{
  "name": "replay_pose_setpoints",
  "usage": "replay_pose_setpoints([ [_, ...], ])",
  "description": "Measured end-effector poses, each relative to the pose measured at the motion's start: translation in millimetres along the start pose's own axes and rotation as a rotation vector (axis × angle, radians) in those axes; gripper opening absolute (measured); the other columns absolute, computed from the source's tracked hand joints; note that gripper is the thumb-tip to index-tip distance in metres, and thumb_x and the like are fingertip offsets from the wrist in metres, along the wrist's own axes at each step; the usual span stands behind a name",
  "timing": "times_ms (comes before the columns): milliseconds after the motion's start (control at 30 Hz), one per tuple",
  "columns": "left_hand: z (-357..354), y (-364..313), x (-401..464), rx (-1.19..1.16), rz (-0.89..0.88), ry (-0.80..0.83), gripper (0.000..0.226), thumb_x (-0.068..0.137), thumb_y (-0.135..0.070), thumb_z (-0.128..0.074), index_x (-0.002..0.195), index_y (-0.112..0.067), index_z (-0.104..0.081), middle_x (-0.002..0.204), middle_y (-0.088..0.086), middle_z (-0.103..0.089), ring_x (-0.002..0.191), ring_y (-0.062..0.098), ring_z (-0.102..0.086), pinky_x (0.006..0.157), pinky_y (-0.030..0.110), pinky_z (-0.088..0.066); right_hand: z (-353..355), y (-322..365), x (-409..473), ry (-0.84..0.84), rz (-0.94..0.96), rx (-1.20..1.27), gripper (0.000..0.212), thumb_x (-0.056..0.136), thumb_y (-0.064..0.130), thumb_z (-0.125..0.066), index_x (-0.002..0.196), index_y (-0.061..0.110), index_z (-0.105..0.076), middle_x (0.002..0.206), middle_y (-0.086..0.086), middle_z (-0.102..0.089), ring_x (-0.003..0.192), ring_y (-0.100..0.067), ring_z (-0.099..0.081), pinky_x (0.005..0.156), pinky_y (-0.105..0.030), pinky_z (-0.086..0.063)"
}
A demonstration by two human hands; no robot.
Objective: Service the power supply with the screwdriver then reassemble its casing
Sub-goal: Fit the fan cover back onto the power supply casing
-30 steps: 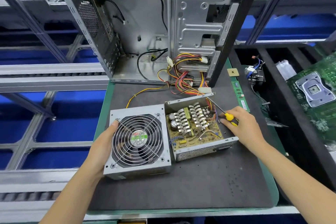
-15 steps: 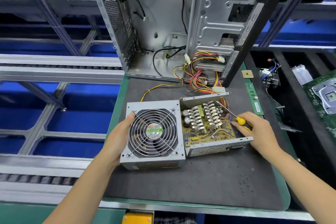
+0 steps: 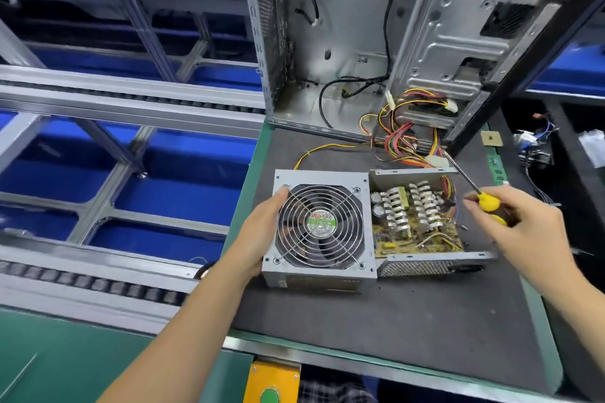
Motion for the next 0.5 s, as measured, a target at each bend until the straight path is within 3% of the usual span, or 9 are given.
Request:
replay_pose_setpoints([
  [100, 0.3, -0.4, 0.5, -0.002, -0.005, 0.003, 0.039, 0.097, -0.055, -0.042, 0.078, -0.049, -0.075, 0.089, -0.013, -0.076, 0.080, 0.002, -0.072, 0.068, 0.025, -0.050, -13.1, 53.6, 5.9, 0.082, 0.084, 0.061, 0.011, 0.078, 0.013, -0.072, 0.085, 0.021, -0.070, 0.077, 0.017, -0.067, 0.072, 0.003, -0.058, 0.064, -0.007, -0.042],
  [200, 0.0, 1.1, 3.0, -0.025, -0.009, 0.018, 0.039, 0.098, -0.053, -0.043, 0.081, -0.043, -0.077, 0.092, -0.007, -0.077, 0.084, 0.009, -0.073, 0.066, 0.026, -0.054, -55.7, 91.1, -7.2, 0.317, 0.099, 0.194, 0.005, 0.075, 0.029, -0.070, 0.080, 0.027, -0.070, 0.077, 0.015, -0.067, 0.068, 0.001, -0.060, 0.060, -0.006, -0.040],
  [300, 1.0, 2.3, 4.9, -0.046, -0.017, 0.013, 0.038, 0.097, -0.052, -0.045, 0.080, -0.041, -0.077, 0.091, -0.004, -0.077, 0.085, 0.013, -0.074, 0.073, 0.031, -0.053, -98.3, 107.8, -30.3, 0.534, 0.191, 0.142, 0.008, 0.081, 0.028, -0.069, 0.082, 0.020, -0.069, 0.081, 0.010, -0.064, 0.075, -0.009, -0.060, 0.066, -0.026, -0.047],
  [367, 1.3, 2.7, 5.7, -0.051, -0.020, 0.012, 0.038, 0.097, -0.052, -0.046, 0.081, -0.041, -0.078, 0.092, -0.003, -0.077, 0.085, 0.013, -0.074, 0.076, 0.034, -0.053, -109.4, 104.6, -35.3, 0.574, 0.215, 0.097, 0.010, 0.083, 0.024, -0.070, 0.082, 0.015, -0.066, 0.088, 0.011, -0.059, 0.081, -0.011, -0.057, 0.072, -0.033, -0.046],
  [500, 1.0, 2.2, 4.9, -0.054, -0.022, 0.017, 0.036, 0.097, -0.053, -0.045, 0.087, -0.040, -0.077, 0.098, -0.003, -0.076, 0.091, 0.014, -0.073, 0.083, 0.036, -0.052, -112.2, 98.4, -35.8, 0.558, 0.208, 0.067, 0.011, 0.084, 0.025, -0.070, 0.079, 0.019, -0.062, 0.090, 0.015, -0.055, 0.082, -0.009, -0.055, 0.071, -0.034, -0.046],
])
Point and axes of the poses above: each hand's wrist, its own x-axis towards the middle knuckle, its own z-axis out of the back of the hand, y = z × x, the point moved 10 cm from there along x, towards the middle knuckle
